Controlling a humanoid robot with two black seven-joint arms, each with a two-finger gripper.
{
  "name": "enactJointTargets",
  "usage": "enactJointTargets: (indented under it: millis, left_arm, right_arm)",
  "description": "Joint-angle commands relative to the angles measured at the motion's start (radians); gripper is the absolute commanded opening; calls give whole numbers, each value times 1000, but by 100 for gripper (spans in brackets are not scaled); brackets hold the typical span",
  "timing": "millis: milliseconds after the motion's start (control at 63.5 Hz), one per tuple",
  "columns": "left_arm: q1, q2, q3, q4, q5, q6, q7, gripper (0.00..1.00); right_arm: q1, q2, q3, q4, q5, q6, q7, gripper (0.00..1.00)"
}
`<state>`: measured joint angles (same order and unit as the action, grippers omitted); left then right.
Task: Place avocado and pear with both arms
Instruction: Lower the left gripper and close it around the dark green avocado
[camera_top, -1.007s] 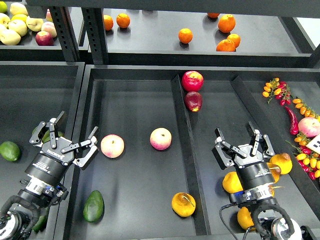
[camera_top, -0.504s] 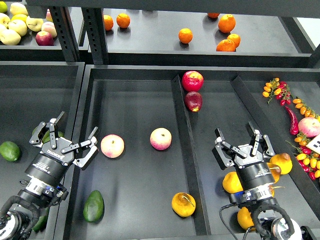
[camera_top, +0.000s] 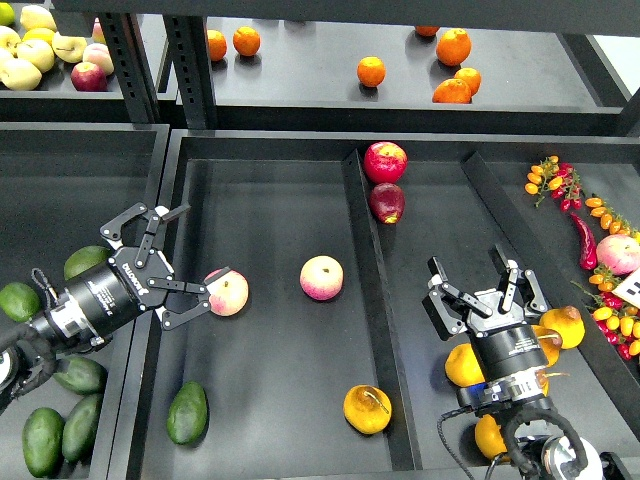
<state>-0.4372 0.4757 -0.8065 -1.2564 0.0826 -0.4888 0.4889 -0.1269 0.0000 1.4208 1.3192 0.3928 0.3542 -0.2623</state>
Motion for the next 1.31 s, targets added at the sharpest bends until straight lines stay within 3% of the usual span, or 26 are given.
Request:
enactJointTargets:
  millis: [0,393,598,614,692,1290]
  left_arm:
    - [-86,37,137,21,9,0,0,100]
    - [-340,116,509,31,141,0,0,100]
    - [-572,55,799,66,132,0,0,100]
    - [-634,29,878,86,131,0,0,100]
    - [-689,-9,946,117,129,0,0,100]
    - [-782,-167,1261,233,140,0,0,100]
  right_arm:
    - [15,0,7,0,0,-4,0,100]
    - [79,0,21,0,0,-9,0,100]
    - [87,0,21,0,0,-9,0,100]
    - [87,0,21,0,0,-9,0,100]
    - [89,0,21,0,0,-9,0,100]
    - [182,0,61,-5,1,-34,3,100]
